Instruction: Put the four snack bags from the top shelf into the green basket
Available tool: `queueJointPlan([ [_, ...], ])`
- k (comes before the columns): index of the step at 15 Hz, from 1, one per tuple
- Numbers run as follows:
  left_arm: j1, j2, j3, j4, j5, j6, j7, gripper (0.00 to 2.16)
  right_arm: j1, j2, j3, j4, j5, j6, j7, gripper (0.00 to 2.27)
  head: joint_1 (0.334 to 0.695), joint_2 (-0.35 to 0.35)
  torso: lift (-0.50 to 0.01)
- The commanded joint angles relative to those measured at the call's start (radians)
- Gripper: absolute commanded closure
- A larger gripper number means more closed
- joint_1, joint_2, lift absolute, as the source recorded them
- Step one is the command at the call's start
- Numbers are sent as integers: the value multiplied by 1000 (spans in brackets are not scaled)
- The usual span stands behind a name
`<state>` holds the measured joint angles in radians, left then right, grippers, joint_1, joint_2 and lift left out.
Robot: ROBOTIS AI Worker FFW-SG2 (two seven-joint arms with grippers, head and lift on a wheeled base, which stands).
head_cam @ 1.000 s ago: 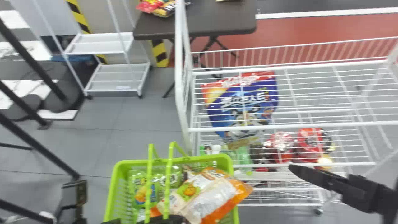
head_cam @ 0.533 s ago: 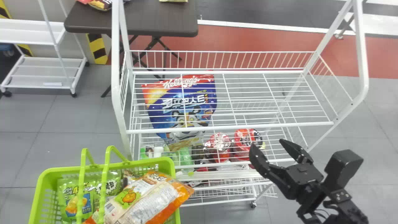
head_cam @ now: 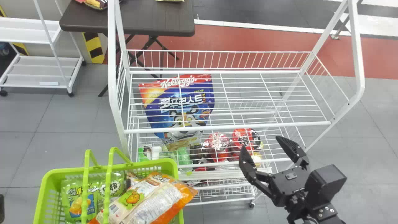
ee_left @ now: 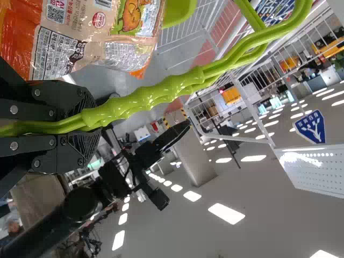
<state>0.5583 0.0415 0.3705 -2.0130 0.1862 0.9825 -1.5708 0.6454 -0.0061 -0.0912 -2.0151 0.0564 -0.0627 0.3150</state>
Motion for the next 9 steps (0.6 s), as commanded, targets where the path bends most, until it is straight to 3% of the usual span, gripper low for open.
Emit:
queueJointPlan([
  [1, 0, 0, -4, -6, -1, 5, -10, 2145, 11, 7, 13, -10, 7, -6, 1, 63, 695, -116, 0],
  [9, -9, 3, -13, -6, -16, 42, -10, 2145, 11, 7, 41, -11, -3, -6, 4, 63, 695, -75, 0],
])
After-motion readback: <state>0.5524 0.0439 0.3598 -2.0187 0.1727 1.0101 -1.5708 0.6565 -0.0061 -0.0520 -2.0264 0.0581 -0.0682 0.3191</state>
